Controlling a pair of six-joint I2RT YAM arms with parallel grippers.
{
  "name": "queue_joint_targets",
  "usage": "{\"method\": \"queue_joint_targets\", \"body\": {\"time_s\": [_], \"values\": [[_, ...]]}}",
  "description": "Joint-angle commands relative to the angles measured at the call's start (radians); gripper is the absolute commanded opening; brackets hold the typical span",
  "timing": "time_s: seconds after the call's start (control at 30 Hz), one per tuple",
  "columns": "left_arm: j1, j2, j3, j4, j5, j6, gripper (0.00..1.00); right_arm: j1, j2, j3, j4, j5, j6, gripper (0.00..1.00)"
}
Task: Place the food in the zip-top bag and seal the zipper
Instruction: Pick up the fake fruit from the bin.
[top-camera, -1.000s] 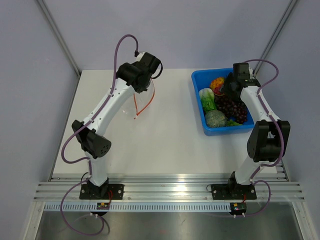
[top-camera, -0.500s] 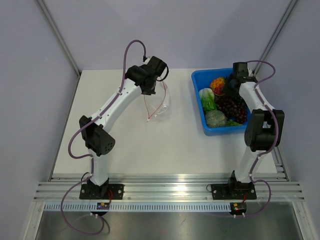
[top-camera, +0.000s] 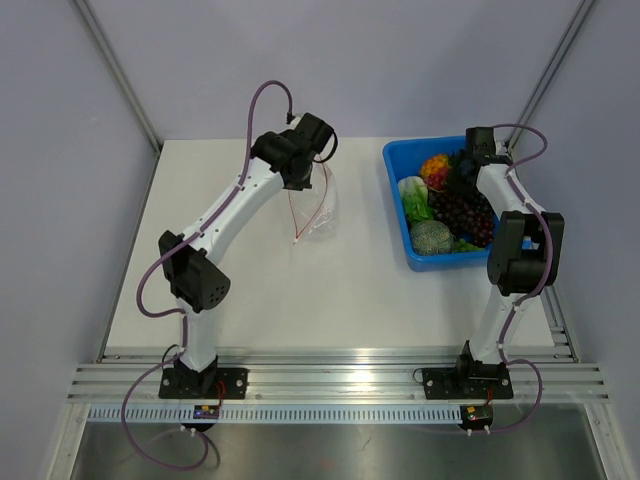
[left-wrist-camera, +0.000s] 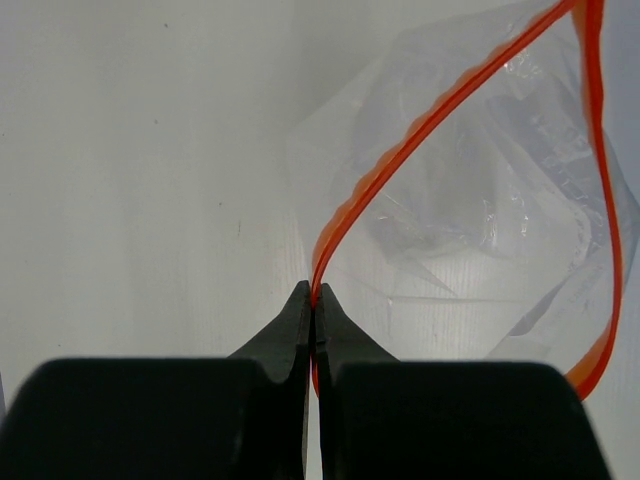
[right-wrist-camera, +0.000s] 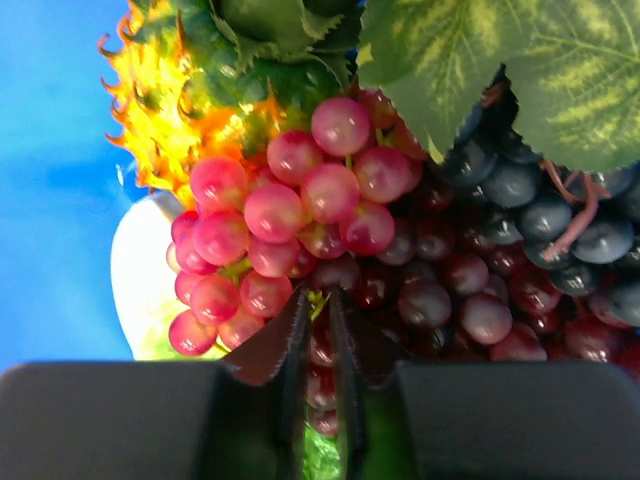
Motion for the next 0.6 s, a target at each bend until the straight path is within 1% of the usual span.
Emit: {"method": "queue_joint_targets", "body": {"time_s": [0.0,0.03,0.1,0.2,0.3,0.37,0.47,0.57], "values": [[0.0,-0.048,-0.012,0.036,-0.004,-0.005,0.0,-0.005,-0.006,0.034,0.064,-0.027,-0.009,0.15],[0.0,-0.053,-0.015,0.041,-0.004,-0.007,0.0,-0.005,-0.02,0.024,0.067,-0.024,-0.013,0.07],[0.0,-0.058,-0.019,0.041,0.005,-0.007,0.0,-0.004,-0.035,0.018,0.076,-0.012,-0.021,0.0],[-0.014,-0.038,-0.006,0.025,-0.004,-0.004,0.0,-0.004,-0.092,-0.009,0.084,0.008,-0.033,0.0],[-0.027,0.03,0.082,-0.045,-0.035,-0.021,0.0,-0.004,-0.167,-0.055,0.09,0.031,-0.045,0.0],[-0.028,0.045,0.12,-0.045,0.0,-0.025,0.0,-0.002,-0.224,-0.089,0.092,0.038,-0.053,0.0],[-0.028,0.038,0.125,-0.002,0.06,-0.024,0.0,-0.004,-0.294,-0.124,0.083,0.035,-0.058,0.0],[-0.027,0.025,0.119,0.019,0.084,-0.021,0.0,-0.004,-0.354,-0.152,0.075,0.023,-0.05,0.0]]}}
